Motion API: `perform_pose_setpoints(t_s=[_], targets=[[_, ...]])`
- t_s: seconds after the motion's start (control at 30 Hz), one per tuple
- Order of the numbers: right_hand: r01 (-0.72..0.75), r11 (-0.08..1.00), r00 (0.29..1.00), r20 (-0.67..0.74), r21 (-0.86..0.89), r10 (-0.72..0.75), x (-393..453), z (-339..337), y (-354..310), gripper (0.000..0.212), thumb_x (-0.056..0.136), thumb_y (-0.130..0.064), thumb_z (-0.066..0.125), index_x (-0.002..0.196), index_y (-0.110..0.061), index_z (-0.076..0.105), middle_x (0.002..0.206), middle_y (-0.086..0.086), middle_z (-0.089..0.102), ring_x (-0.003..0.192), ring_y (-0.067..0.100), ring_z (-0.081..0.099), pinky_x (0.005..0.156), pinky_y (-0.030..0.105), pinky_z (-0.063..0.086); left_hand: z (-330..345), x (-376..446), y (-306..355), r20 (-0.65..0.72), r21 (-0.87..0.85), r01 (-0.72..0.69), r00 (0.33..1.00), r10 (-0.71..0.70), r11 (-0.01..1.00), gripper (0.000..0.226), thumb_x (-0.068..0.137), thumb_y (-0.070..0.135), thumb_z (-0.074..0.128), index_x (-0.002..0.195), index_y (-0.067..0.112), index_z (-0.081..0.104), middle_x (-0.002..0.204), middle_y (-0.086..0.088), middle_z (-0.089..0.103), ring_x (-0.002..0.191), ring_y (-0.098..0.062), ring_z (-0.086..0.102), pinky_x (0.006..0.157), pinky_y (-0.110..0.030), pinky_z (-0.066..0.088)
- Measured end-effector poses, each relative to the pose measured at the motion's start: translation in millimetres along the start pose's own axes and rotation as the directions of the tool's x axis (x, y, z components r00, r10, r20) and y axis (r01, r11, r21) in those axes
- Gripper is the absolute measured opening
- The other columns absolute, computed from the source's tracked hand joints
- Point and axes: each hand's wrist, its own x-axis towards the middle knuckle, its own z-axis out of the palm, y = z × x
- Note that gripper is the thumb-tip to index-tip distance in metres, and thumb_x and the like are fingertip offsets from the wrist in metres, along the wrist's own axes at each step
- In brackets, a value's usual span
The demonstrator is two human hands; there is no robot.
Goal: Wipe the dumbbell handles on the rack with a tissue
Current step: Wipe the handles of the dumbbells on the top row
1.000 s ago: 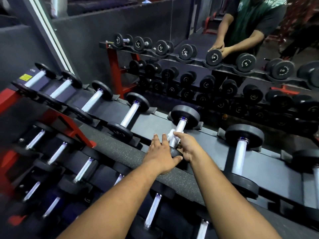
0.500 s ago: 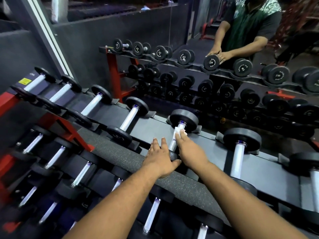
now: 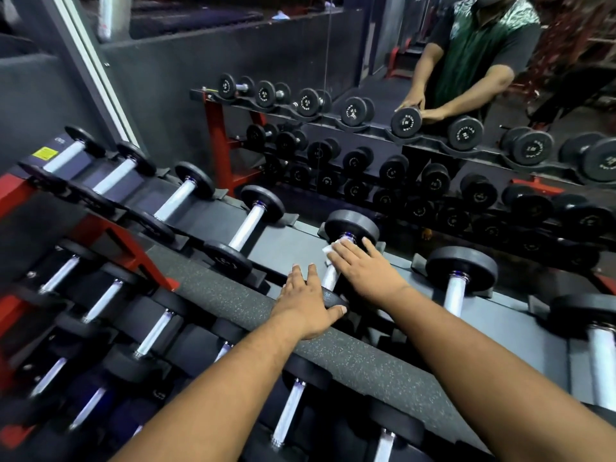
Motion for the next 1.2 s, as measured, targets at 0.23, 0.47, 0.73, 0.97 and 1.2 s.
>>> perform_pose_setpoints(t_s=[0.23, 0.47, 0.73, 0.97, 1.2], targets=[[0.211, 0.977, 0.969, -0.129, -0.027, -0.212, -17, 0, -10, 0.051, 0.088, -0.029, 0.039, 0.132, -0.021, 0.063, 0.130, -0.001, 0.064, 0.122, 0.019, 0.059, 0.110, 0.039, 0.026, 1, 1, -1, 0.000, 0.009, 0.000, 1.000, 0.000, 1.000, 0.111, 0.091, 0.068, 0.055, 0.159, 0.017, -0.016, 0.166, -0.017, -0.020, 0.155, -0.033, -0.008, 0.124, -0.045, 0.009], [0.129, 0.988, 0.990, -0.071, 0.079, -0.124, -3, 4, -16, 0.057, 0.092, -0.021, 0.038, 0.147, -0.007, 0.046, 0.154, 0.015, 0.043, 0.146, 0.034, 0.032, 0.119, 0.049, 0.022, -1, 0, 0, 0.004, 0.015, 0.000, 1.000, 0.000, 1.000, 0.110, 0.091, 0.068, 0.054, 0.159, 0.017, -0.017, 0.166, -0.017, -0.020, 0.155, -0.033, -0.008, 0.124, -0.045, 0.008], [-0.064, 0.963, 0.997, -0.035, 0.260, 0.075, 0, 7, -4, 0.072, 0.098, -0.009, 0.039, 0.160, -0.018, 0.004, 0.168, -0.002, -0.002, 0.154, 0.018, -0.003, 0.122, 0.049, 0.016, -2, -2, 2, 0.004, 0.012, 0.003, 1.000, -0.003, 1.000, 0.109, 0.093, 0.066, 0.054, 0.159, 0.018, -0.019, 0.165, -0.016, -0.024, 0.155, -0.033, -0.009, 0.124, -0.046, 0.008], [0.033, 0.940, 0.999, 0.012, 0.339, -0.039, -17, 13, -10, 0.071, 0.102, -0.017, 0.042, 0.160, -0.026, 0.002, 0.167, -0.008, -0.006, 0.153, 0.012, -0.006, 0.123, 0.044, 0.008, 1, -1, 1, 0.011, 0.014, -0.005, 1.000, 0.005, 1.000, 0.110, 0.092, 0.066, 0.053, 0.158, 0.019, -0.021, 0.164, -0.017, -0.024, 0.155, -0.034, -0.012, 0.124, -0.046, 0.006], [-0.023, 0.926, 1.000, 0.027, 0.377, 0.013, -18, 0, -30, 0.070, 0.099, -0.008, 0.045, 0.160, -0.018, 0.013, 0.168, -0.002, 0.004, 0.154, 0.016, 0.003, 0.123, 0.040, 0.013, 0, -2, 1, 0.004, 0.012, -0.007, 1.000, 0.007, 1.000, 0.109, 0.093, 0.065, 0.054, 0.158, 0.019, -0.021, 0.164, -0.018, -0.024, 0.155, -0.034, -0.011, 0.124, -0.045, 0.004]])
